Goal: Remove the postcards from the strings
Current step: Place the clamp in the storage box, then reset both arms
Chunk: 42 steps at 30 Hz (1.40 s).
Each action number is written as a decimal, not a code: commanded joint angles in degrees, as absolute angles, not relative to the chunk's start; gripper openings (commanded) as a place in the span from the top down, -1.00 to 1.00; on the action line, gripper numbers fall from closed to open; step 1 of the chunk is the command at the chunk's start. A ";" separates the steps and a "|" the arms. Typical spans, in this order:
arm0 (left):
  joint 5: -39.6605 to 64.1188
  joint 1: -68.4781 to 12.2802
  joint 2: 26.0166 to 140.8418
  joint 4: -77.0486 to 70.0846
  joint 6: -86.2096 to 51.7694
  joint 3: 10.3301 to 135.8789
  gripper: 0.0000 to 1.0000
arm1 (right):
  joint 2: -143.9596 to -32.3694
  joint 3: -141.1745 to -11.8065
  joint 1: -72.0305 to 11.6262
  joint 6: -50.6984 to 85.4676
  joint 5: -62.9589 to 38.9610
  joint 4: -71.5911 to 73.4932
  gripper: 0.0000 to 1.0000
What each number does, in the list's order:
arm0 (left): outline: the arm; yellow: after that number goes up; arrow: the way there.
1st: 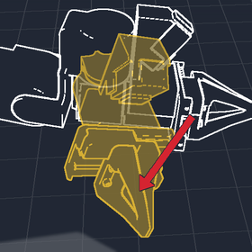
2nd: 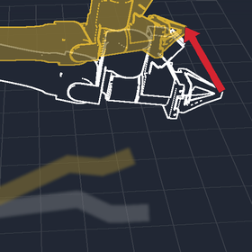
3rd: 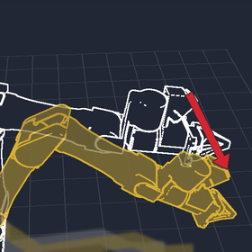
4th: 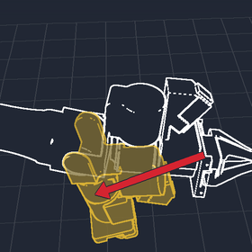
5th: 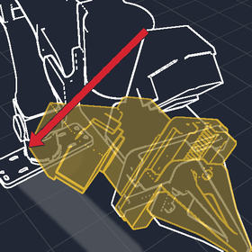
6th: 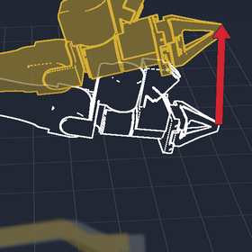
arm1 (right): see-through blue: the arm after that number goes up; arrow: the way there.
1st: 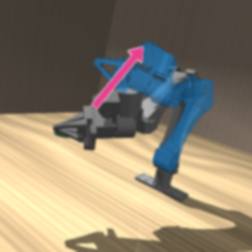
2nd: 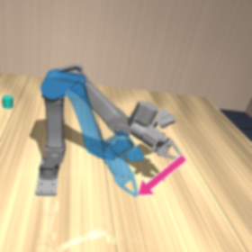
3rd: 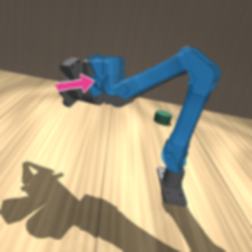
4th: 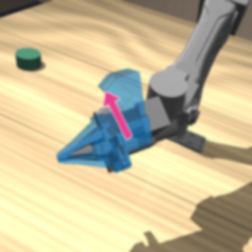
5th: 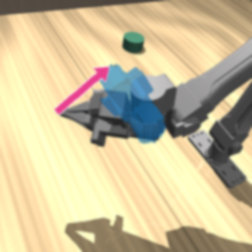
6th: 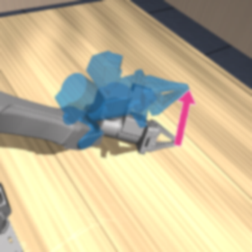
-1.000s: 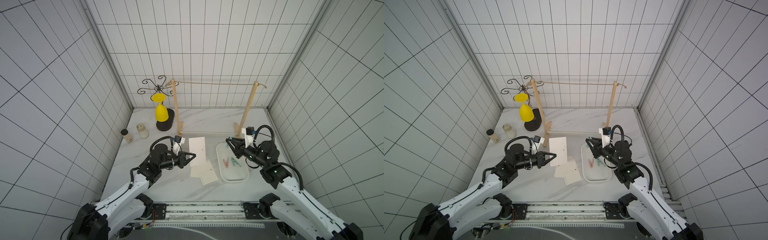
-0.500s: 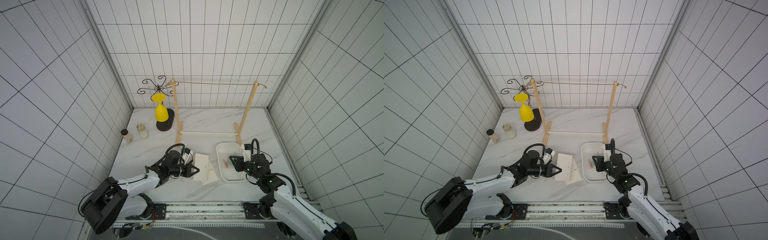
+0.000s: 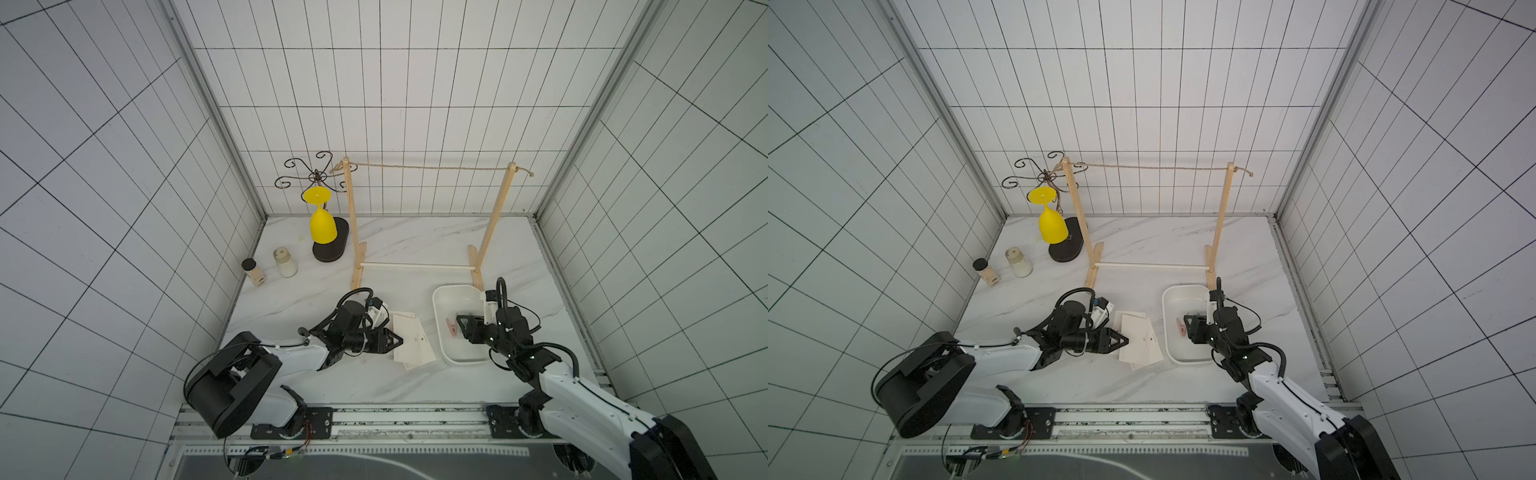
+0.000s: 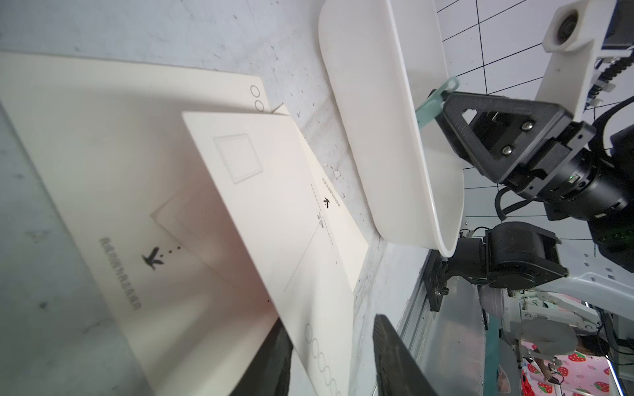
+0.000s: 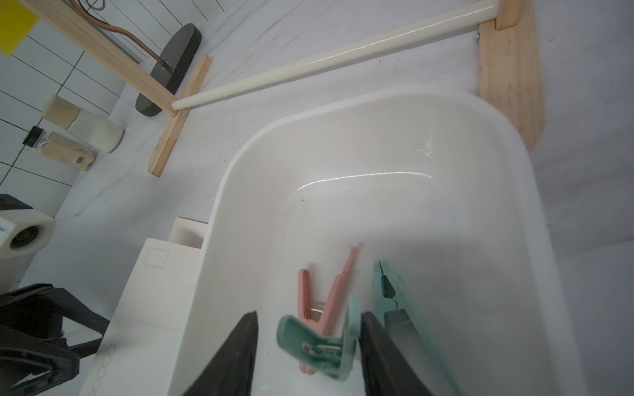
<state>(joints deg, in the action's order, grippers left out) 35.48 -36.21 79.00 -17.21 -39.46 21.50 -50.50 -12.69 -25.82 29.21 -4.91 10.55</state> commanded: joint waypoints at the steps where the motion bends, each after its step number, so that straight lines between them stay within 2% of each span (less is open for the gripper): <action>1: 33.86 -33.87 75.93 -16.36 -38.55 21.38 0.17 | -50.84 -11.66 -26.28 29.61 -2.95 11.84 -0.10; 10: 26.27 -26.46 57.65 4.05 -31.95 24.43 0.09 | -46.61 -17.76 -26.27 26.51 2.74 3.84 -0.32; 12: 20.65 -26.02 53.45 7.47 -30.07 26.65 0.08 | -45.48 -20.41 -26.15 24.79 5.87 2.37 -0.53; 13: 17.42 -26.02 51.85 8.23 -29.47 27.71 0.02 | -45.17 -21.27 -26.06 24.09 7.39 2.20 -0.94; 14: 13.01 -25.89 50.05 8.80 -29.37 28.84 -0.10 | -45.22 -22.42 -26.02 22.95 8.96 2.24 -0.99; 18: -3.02 -24.60 46.47 6.76 -28.59 32.49 -0.53 | -47.80 -26.34 -24.92 18.61 14.87 4.43 -0.99; 19: -5.61 -24.12 46.83 5.78 -27.92 33.27 -0.74 | -48.51 -26.91 -24.59 17.86 15.79 5.36 -0.99; 20: -8.00 -23.47 47.82 5.28 -26.95 34.64 -0.81 | -49.22 -27.38 -23.86 17.39 16.90 6.80 -0.99; 27: -31.16 -22.15 63.41 8.83 -20.20 46.31 -0.85 | -53.30 -26.98 -16.93 15.37 20.53 18.44 -0.99; 33: -42.70 -22.06 73.52 4.32 -14.23 48.16 -0.86 | -57.44 -20.86 -12.64 6.77 26.04 34.84 -0.99; 37: -42.48 -20.80 71.75 -7.38 -8.71 39.59 -0.87 | -57.80 -18.08 -8.33 5.21 23.39 38.49 -0.99; 42: -32.03 -12.89 65.83 -24.90 -6.59 27.01 -0.88 | -60.80 -14.45 -4.44 4.45 21.68 45.56 -0.99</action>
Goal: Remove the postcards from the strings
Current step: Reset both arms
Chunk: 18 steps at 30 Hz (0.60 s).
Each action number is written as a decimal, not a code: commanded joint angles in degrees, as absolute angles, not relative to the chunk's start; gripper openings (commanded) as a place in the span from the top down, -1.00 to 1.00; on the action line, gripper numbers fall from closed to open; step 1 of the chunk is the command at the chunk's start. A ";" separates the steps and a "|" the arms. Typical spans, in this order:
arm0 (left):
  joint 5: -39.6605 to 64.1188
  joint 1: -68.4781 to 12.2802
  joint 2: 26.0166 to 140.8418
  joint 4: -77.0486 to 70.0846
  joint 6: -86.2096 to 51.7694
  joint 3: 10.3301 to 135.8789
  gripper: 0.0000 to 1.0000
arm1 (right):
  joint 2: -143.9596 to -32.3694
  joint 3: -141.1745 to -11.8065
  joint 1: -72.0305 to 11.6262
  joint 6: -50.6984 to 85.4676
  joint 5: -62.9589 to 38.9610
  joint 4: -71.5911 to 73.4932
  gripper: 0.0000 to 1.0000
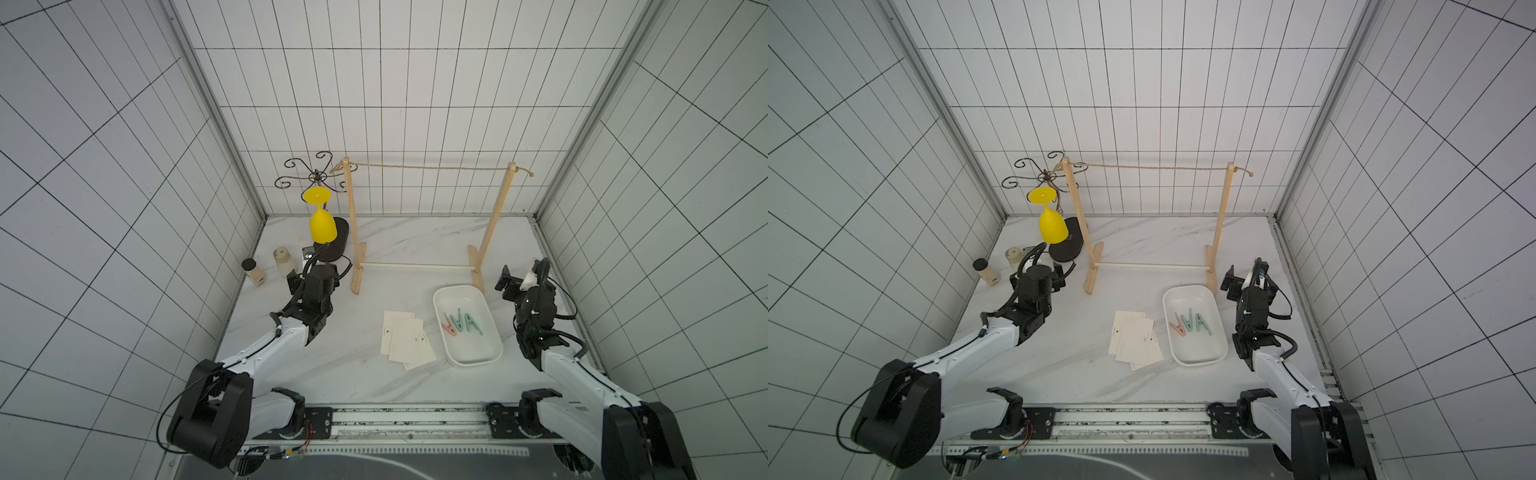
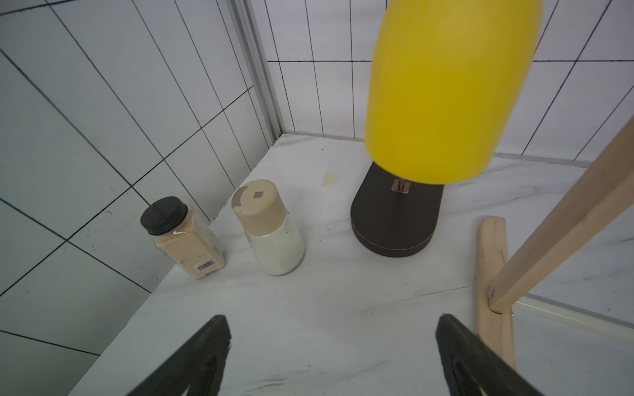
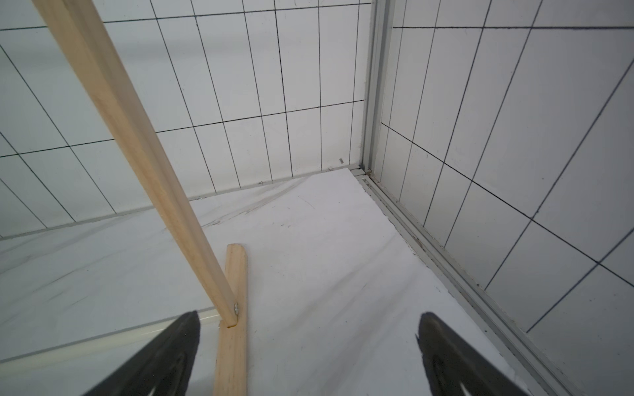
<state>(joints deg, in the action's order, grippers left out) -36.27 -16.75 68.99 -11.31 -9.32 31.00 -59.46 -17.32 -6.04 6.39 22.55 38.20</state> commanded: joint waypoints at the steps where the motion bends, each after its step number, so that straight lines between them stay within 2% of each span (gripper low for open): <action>1: -30.57 -11.20 65.13 -26.28 -7.12 25.84 -0.88 | -61.59 -14.17 -4.15 3.91 21.10 46.67 -0.99; 5: -26.55 -6.42 65.46 -31.18 -6.64 22.70 -0.88 | -66.01 -14.50 -3.11 2.56 22.09 49.75 -0.99; 10: -24.06 -6.02 71.39 -35.23 -4.90 22.44 -0.88 | -71.90 -14.15 -1.90 2.38 23.37 54.91 -0.99; 16: -20.36 -5.99 80.06 -52.35 -2.13 18.13 -0.88 | -76.37 -14.10 -1.43 1.34 21.28 58.65 -0.99; 18: -16.79 -5.25 83.32 -53.82 -1.70 18.78 -0.88 | -77.62 -12.62 -1.11 0.60 20.59 64.95 -0.99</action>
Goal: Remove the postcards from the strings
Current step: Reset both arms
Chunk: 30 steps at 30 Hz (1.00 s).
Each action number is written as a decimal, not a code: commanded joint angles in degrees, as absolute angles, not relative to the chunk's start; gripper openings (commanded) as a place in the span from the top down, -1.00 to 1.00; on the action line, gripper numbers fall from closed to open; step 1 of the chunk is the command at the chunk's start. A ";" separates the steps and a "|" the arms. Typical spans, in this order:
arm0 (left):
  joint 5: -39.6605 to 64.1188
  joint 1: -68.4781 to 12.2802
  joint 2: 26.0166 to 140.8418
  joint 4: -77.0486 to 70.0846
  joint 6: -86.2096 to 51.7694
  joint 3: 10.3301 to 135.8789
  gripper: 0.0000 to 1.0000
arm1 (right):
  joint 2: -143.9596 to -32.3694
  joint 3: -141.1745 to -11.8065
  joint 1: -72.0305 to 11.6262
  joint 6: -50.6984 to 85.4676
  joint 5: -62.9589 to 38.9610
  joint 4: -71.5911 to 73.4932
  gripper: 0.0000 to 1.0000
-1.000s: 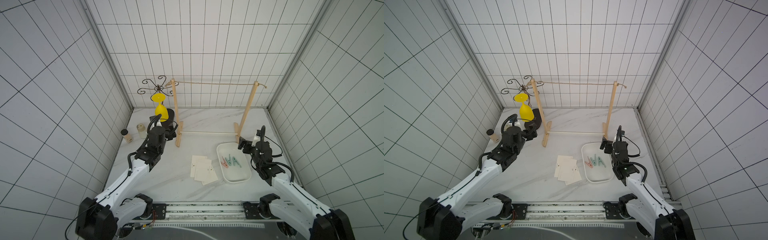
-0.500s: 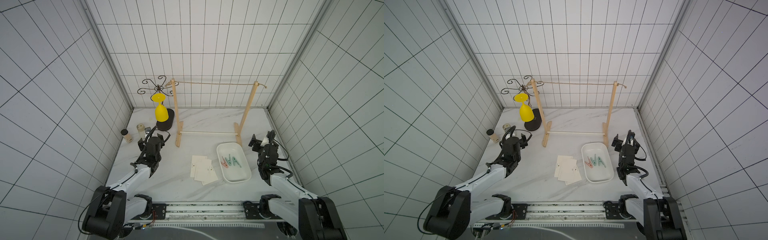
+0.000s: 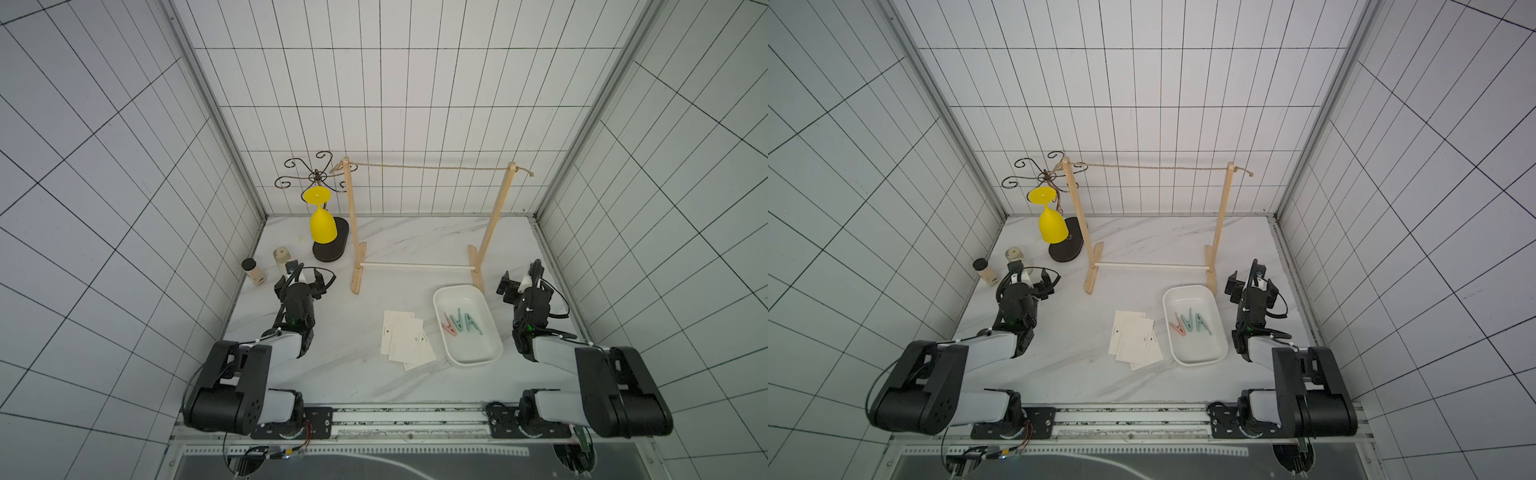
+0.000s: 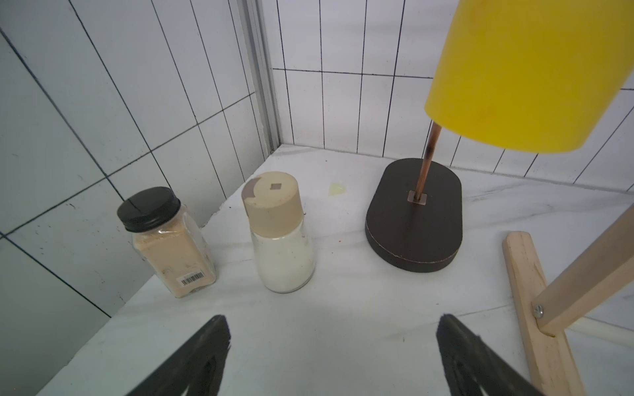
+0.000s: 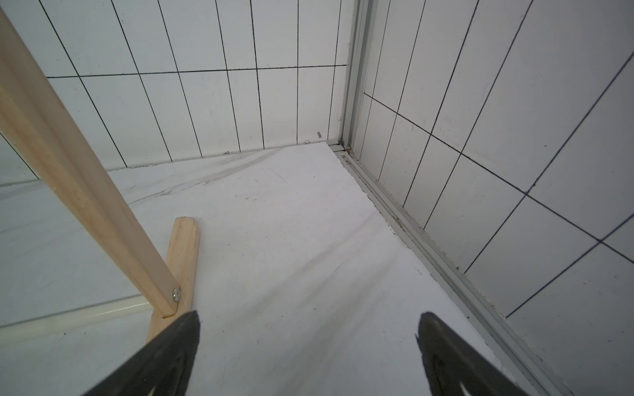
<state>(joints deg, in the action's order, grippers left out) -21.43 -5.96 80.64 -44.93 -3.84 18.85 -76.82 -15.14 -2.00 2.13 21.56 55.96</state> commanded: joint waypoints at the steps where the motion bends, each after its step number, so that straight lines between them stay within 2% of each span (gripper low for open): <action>1: -15.37 -5.02 84.83 -54.26 -1.44 19.19 -0.88 | -77.76 -12.77 -0.62 0.85 18.82 64.92 -0.99; 4: -12.93 -4.91 89.49 -56.53 -0.45 20.27 -0.88 | -79.76 -11.51 0.33 1.80 14.16 69.62 -0.99; 8: -12.02 -4.92 91.07 -62.22 0.14 18.66 -0.88 | -89.17 -9.45 1.65 1.88 10.12 83.11 -0.99; 9: -11.94 -4.92 91.04 -61.99 0.09 18.72 -0.89 | -89.40 -10.53 1.73 1.18 8.55 82.26 -0.99; 11: -11.54 -4.91 90.99 -61.46 0.31 18.95 -0.89 | -87.56 -14.11 1.79 1.31 7.28 71.01 -0.98; 12: -11.20 -4.92 91.06 -61.16 0.50 19.15 -0.90 | -89.36 -13.55 1.87 0.65 6.79 75.64 -0.98; 14: -10.64 -4.92 91.26 -60.87 1.05 19.49 -0.92 | -87.74 -14.66 1.81 0.70 6.56 70.86 -1.00; 16: -10.62 -4.88 91.26 -60.73 1.10 19.53 -0.93 | -89.12 -13.84 1.83 0.46 6.68 74.65 -0.99; 18: -10.63 -4.92 91.27 -60.71 1.07 19.59 -0.94 | -88.10 -14.49 1.77 0.44 6.66 71.54 -0.99; 30: -10.34 -4.90 91.19 -60.47 1.49 19.60 -0.95 | -88.58 -14.06 1.69 0.26 6.94 73.21 -0.99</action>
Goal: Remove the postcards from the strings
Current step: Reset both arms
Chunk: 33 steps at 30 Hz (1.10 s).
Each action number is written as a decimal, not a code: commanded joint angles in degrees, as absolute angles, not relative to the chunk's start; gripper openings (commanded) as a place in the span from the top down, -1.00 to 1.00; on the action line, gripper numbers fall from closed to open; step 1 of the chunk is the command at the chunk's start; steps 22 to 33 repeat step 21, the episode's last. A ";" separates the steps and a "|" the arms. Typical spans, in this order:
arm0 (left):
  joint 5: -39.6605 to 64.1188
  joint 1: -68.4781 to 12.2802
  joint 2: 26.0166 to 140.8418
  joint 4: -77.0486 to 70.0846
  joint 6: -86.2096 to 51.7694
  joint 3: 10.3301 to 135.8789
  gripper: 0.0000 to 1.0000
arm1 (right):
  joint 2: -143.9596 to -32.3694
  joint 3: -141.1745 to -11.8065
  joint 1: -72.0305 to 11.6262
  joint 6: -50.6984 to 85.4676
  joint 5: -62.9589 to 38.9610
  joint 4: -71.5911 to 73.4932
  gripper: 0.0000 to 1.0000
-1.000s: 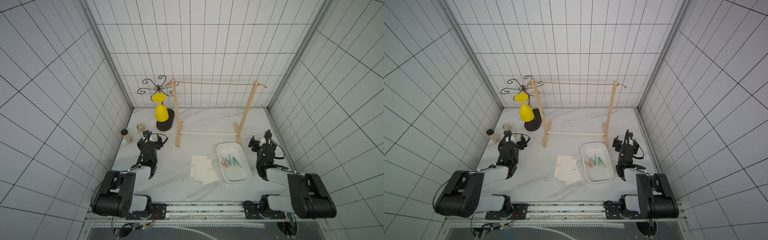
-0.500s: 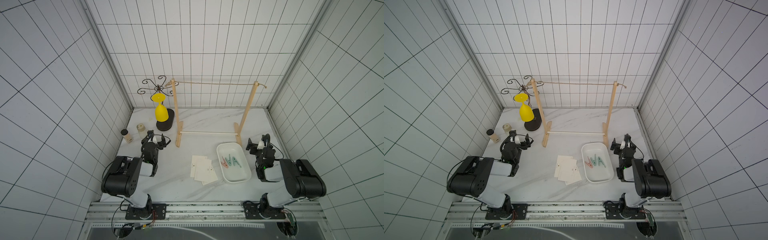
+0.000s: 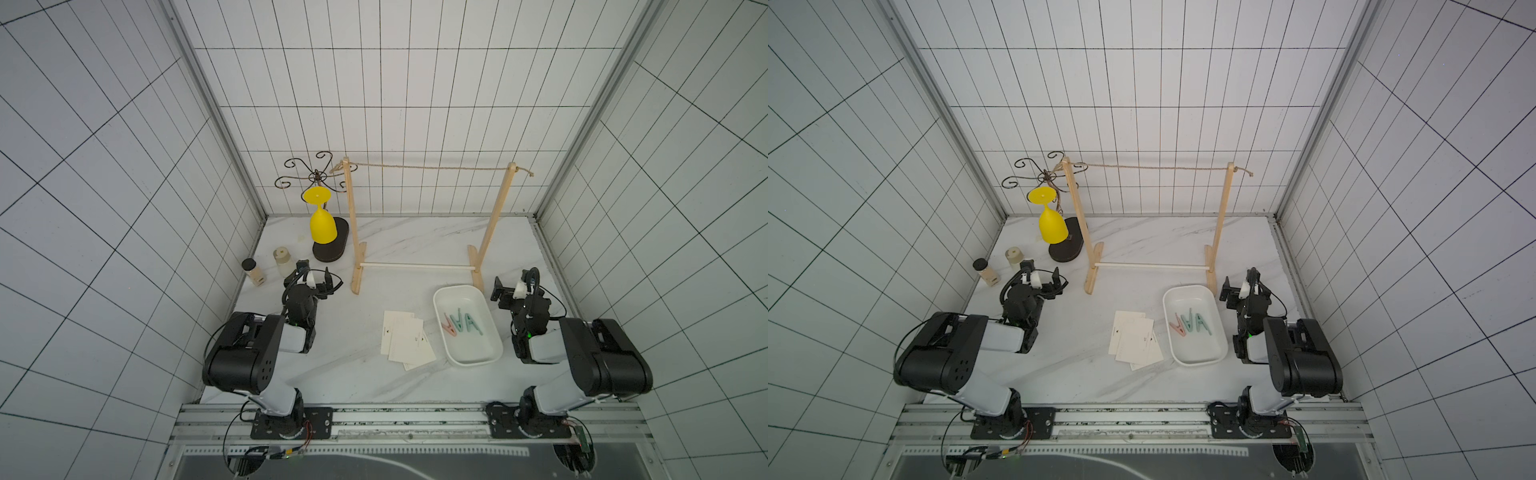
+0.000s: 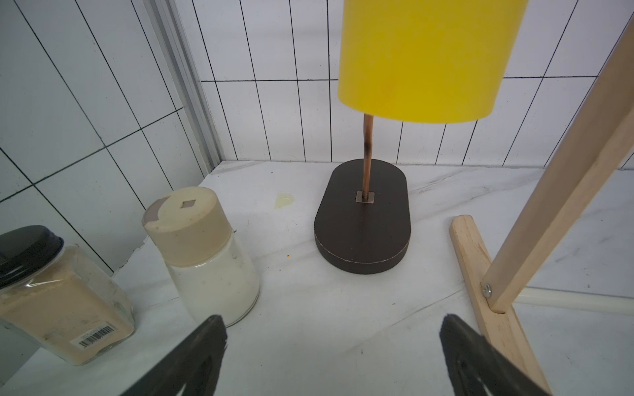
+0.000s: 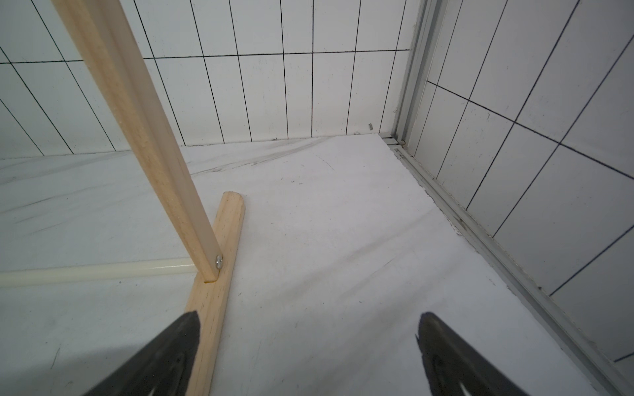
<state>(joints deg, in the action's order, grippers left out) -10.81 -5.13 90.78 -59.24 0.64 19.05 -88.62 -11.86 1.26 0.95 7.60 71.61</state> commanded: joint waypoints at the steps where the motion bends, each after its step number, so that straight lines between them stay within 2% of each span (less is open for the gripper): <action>1: -10.37 -4.92 91.15 -60.47 1.52 19.60 -0.95 | -88.54 -14.06 1.68 0.26 6.94 73.21 -0.99; 33: -10.20 -4.91 91.11 -60.47 1.58 19.52 -0.95 | -88.68 -14.50 1.85 0.55 6.33 72.58 -0.99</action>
